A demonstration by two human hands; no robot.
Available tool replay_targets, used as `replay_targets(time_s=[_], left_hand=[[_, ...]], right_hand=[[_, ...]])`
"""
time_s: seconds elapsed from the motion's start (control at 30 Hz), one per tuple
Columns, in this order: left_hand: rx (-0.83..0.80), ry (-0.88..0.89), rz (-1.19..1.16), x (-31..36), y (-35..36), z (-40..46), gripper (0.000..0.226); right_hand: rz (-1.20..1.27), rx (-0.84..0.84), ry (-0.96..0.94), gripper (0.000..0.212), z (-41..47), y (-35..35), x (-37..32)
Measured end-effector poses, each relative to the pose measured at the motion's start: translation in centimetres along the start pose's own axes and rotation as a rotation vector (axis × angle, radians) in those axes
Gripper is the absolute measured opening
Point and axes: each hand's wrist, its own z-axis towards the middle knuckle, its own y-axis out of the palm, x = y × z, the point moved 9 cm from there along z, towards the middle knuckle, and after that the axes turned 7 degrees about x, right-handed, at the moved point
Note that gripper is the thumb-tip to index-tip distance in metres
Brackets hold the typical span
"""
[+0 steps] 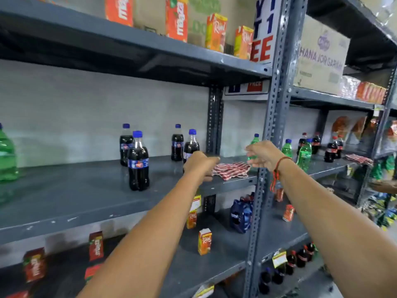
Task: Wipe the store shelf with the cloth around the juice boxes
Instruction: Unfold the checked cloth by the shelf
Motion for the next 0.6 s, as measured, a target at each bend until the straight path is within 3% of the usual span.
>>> replay_targets(time_s=[0.13,0.3,0.47,0.6], left_hand=[[-0.008,-0.059,0.204,-1.2,2.7,1.1,0.033],[0.039,-0.089,0.258,-2.1,4.8,3.2,0.033],[0.106,-0.058,0.353,-2.2,5.6,4.8,0.024],[0.221,-0.044,0.458,-2.5,5.6,5.5,0.01]], right_hand=[[-0.193,-0.066,0.081,0.031,3.0,0.0,5.0],[-0.156,-0.081,0.145,0.032,6.1,1.0,9.3],[-0.202,0.088,0.071,0.029,7.7,0.7,10.0],[-0.172,0.113,0.044,0.025,8.1,0.8,10.3]])
